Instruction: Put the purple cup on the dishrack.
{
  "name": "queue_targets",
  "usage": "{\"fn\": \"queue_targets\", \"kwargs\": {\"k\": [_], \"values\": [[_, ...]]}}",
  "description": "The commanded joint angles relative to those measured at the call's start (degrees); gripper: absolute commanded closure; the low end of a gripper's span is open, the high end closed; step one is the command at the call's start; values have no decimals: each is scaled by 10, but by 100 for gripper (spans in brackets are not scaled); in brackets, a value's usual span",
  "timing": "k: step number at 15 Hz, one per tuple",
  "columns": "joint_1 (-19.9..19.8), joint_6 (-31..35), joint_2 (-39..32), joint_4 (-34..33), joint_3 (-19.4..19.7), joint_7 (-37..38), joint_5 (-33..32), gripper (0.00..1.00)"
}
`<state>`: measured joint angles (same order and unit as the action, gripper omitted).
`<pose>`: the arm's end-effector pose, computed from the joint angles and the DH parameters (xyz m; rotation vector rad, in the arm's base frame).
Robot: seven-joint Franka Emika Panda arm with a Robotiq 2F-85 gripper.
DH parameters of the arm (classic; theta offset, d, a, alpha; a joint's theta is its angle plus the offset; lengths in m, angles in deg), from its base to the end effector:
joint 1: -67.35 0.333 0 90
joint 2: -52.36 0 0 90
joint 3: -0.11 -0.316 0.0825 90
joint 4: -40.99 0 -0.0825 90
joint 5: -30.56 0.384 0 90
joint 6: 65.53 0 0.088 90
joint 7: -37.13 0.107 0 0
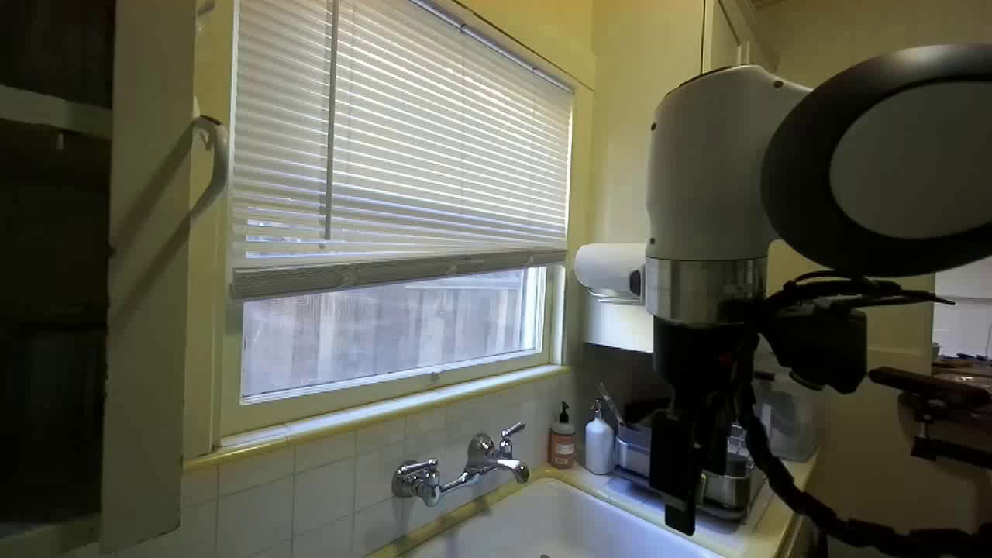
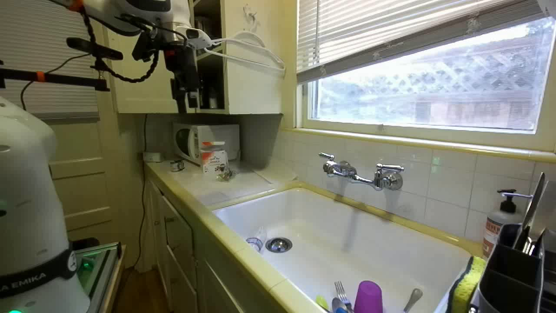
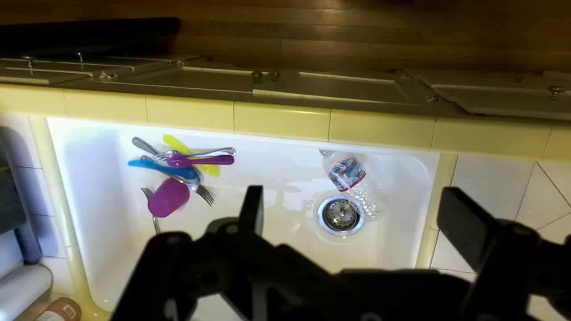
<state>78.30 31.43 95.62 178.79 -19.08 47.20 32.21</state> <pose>0.2775 0.1897 0.5526 2.9293 0.3858 0.1090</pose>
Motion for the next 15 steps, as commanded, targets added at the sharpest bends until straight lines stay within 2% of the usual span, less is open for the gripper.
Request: {"fn": "queue_targets", "kwargs": {"k": [1,6,8,11,13,15], "values": [[7,-1,-2,-2,5,4,-4,0],[7,-1,-2,-2,5,4,-4,0],[-21,22,4,13,15,24,-24,0],[-57,58,-19,24,57,9,-76,0],[-82,110,-52,30,101,-20,-102,0],[-88,180,-101,25,168,-90,-87,0]]}}
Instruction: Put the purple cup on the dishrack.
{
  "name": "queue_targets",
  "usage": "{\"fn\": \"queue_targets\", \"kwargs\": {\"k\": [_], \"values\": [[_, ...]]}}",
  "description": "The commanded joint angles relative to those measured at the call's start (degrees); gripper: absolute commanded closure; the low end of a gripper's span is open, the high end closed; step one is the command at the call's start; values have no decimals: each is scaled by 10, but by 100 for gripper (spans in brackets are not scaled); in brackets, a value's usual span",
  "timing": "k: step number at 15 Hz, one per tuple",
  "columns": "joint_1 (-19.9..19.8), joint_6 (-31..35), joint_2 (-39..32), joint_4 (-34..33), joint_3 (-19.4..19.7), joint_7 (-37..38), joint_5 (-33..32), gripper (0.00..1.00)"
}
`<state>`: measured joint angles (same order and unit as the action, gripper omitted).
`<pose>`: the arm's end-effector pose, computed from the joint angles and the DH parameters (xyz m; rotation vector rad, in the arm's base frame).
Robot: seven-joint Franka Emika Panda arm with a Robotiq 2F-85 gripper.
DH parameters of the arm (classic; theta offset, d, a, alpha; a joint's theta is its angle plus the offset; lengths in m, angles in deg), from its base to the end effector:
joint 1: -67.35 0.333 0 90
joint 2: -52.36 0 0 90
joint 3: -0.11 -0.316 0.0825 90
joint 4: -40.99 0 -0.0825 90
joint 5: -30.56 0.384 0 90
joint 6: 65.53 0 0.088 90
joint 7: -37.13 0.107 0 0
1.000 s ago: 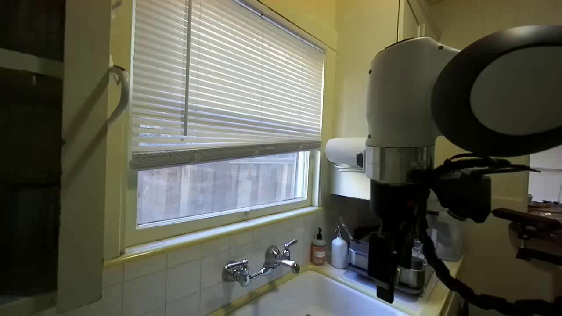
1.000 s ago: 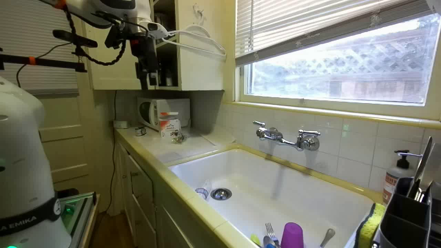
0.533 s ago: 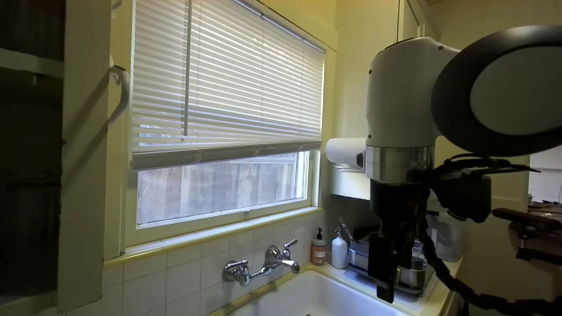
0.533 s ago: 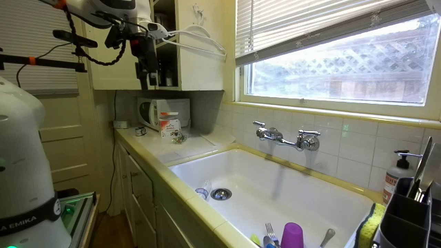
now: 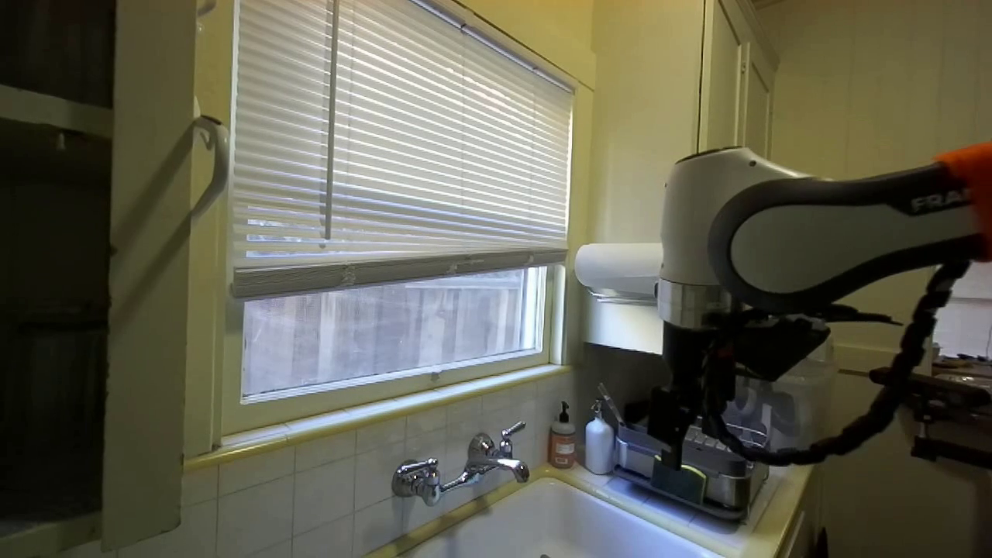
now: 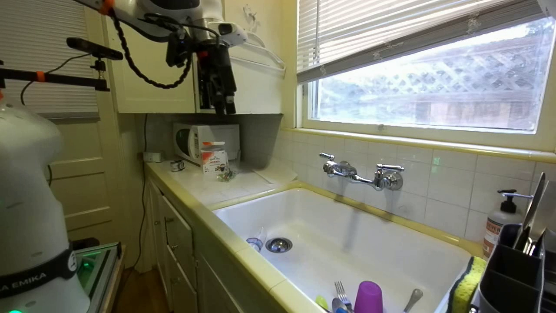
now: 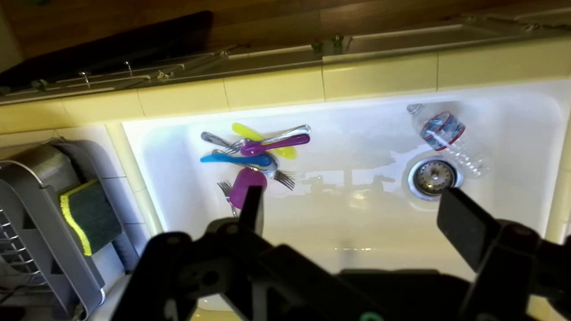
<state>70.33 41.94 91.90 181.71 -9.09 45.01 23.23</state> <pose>0.3483 0.0734 0.5373 2.9257 0.1116 0.1997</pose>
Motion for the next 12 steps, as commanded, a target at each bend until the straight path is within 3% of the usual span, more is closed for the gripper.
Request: {"fn": "queue_targets", "kwargs": {"k": [1,5,8,9,10,12], "values": [[-5,107,-91,-12,102,-115,22,0],[15,200,-201,-45,221,-302,125,0],[58,194,-268,-78,309,-448,235,0],[36,162,-292,-99,298,-487,282,0],[7,198,-249,-58,260,-431,228,0],[-1,185,-284,-81,264,-477,269,0]]}}
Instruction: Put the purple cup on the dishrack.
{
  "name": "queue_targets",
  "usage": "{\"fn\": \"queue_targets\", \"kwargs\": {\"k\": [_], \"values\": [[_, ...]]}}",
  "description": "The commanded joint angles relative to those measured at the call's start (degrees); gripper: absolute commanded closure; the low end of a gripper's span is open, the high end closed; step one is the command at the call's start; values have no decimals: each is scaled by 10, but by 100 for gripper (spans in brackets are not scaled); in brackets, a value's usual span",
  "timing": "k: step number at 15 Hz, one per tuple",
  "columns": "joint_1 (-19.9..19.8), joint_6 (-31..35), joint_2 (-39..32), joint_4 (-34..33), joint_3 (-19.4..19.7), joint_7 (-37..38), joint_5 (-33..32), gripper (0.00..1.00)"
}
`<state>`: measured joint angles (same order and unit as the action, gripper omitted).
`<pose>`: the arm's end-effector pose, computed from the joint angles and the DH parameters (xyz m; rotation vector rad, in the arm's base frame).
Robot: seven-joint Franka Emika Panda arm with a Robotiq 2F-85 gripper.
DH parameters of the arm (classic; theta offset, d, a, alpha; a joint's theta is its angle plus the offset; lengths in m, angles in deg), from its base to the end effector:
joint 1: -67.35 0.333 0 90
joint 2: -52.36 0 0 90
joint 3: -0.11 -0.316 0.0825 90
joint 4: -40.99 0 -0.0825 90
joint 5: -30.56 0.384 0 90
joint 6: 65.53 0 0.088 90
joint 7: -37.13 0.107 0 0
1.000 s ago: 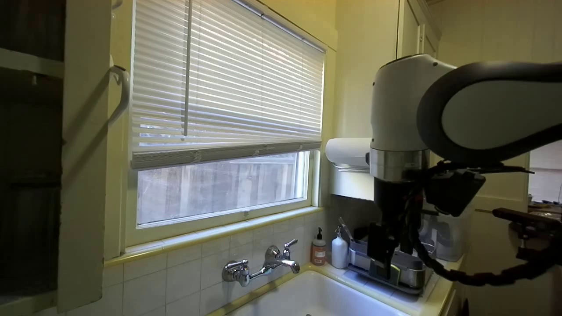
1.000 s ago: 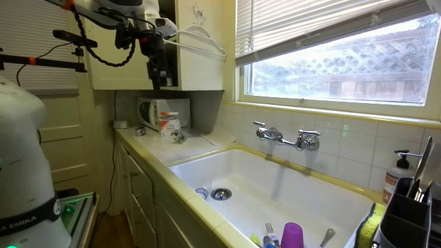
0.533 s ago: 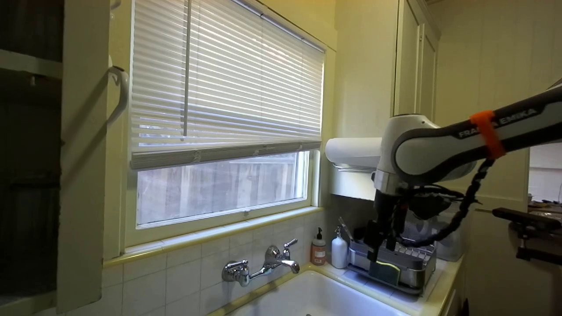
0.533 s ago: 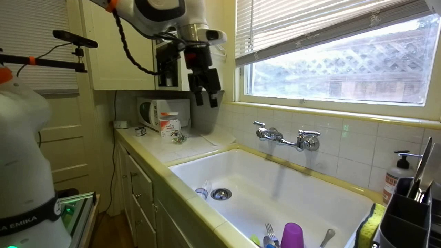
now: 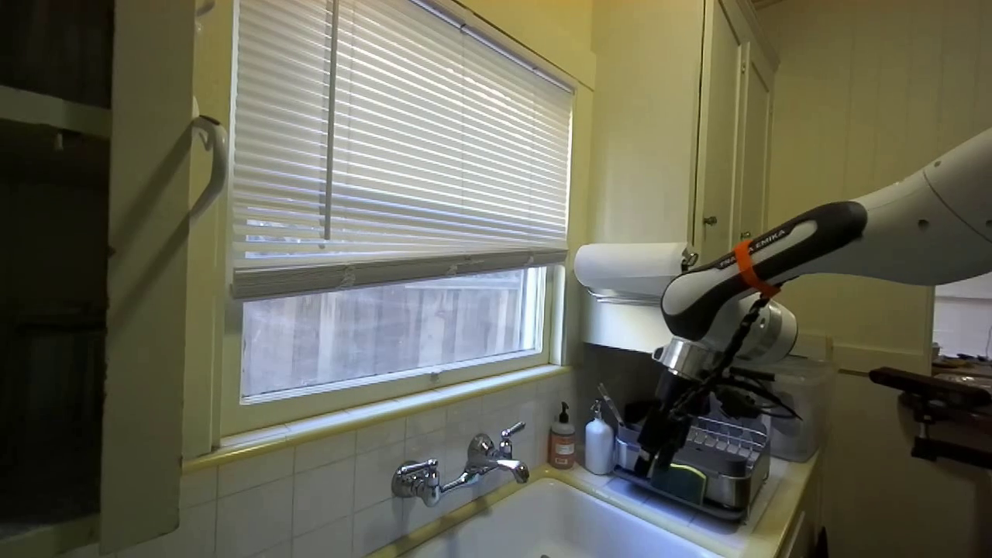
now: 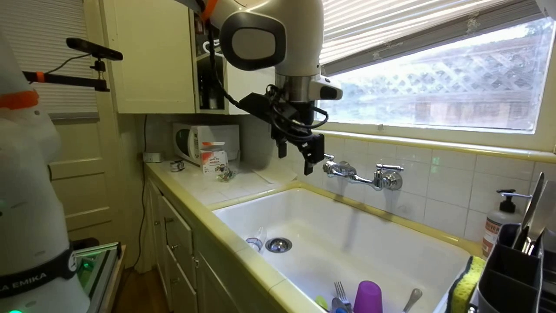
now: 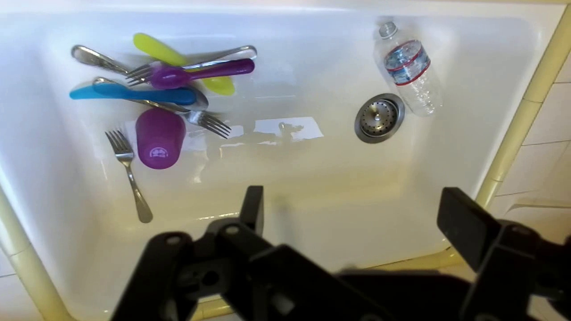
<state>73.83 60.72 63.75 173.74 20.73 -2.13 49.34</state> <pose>0.4753 -0.1118 0.4266 -2.8276 -0.3642 -0.3035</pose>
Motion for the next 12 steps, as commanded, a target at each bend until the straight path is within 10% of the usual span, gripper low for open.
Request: {"fn": "queue_targets", "kwargs": {"k": [1,6,12], "values": [[-36,-6,-10,-8,-36,-9,13,0],[-41,11,-29,-22,-46,13,10,0],[-99,112,-219,-157,-78,82,-15,0]]}}
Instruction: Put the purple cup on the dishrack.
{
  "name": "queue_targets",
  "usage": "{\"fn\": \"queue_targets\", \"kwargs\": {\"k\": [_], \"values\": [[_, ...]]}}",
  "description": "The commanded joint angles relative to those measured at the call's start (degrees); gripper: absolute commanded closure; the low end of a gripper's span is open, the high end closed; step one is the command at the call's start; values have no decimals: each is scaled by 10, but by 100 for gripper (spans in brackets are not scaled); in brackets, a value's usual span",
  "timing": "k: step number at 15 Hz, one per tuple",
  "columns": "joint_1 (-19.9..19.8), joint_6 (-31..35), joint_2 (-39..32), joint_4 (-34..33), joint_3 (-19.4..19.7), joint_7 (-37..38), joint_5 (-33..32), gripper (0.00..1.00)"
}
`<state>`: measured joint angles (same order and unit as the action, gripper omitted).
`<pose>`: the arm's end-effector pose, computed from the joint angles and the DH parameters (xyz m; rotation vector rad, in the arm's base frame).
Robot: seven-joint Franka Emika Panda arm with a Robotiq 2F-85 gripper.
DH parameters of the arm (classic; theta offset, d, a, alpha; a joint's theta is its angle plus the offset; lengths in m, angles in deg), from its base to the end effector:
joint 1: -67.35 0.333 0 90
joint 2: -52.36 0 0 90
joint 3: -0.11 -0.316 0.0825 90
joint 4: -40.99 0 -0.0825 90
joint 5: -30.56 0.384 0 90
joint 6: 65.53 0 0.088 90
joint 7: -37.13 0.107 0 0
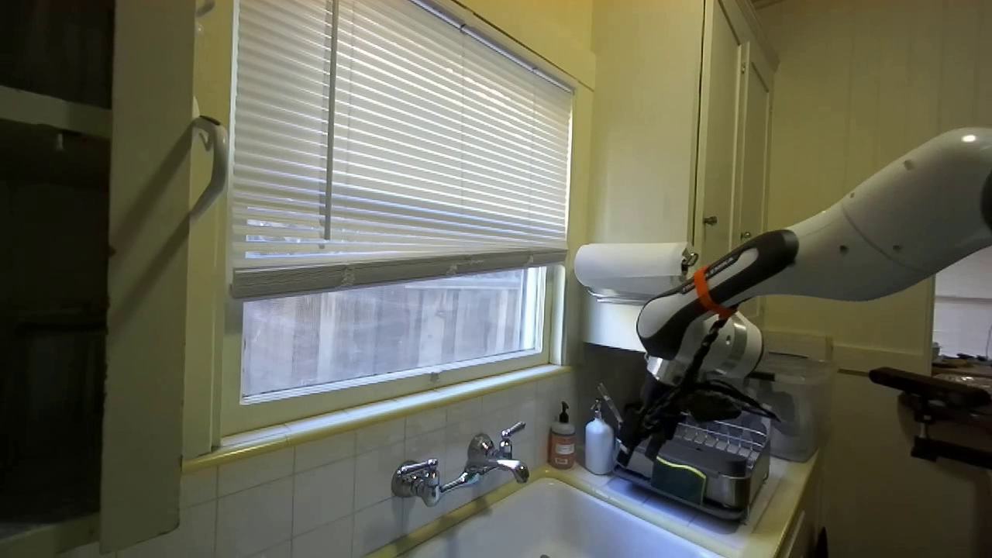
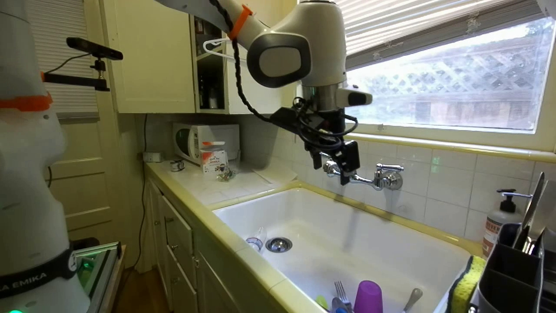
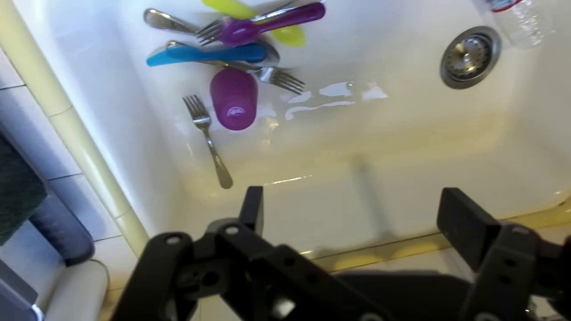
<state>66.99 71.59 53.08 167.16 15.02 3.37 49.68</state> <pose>0.5286 -0.1417 0.4077 -2.9596 -0.1479 -0.4302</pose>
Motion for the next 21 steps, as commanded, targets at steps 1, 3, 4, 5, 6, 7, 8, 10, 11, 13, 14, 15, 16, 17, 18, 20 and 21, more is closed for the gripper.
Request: {"fn": "queue_targets", "kwargs": {"k": [1,3,4,5,6,7,8,10,11,13,14,15,16,17,18,20,21], "values": [[-41,-6,-147,-124,-29,37,-27,0],[-53,-13,-219,-189,-46,81,-66,0],[-59,-19,-255,-225,-54,99,-84,0],[-58,-20,-289,-253,-61,130,-104,0],[-59,-28,-324,-287,-67,156,-120,0],[-54,-28,-359,-314,-72,191,-135,0],[-49,-29,-392,-341,-74,221,-149,0],[-45,-38,-443,-381,-79,274,-162,0],[-44,-56,-470,-406,-80,295,-167,0],[-54,-31,-440,-363,-95,279,-163,0],[-53,-46,-458,-382,-95,290,-163,0],[-53,-53,-470,-397,-95,296,-163,0],[-53,-58,-475,-406,-94,298,-163,0],[-39,4,-429,-338,-80,278,-195,0],[-37,27,-421,-320,-77,260,-218,0],[-49,85,-416,-280,-88,216,-248,0],[-54,119,-413,-254,-91,195,-261,0]]}}
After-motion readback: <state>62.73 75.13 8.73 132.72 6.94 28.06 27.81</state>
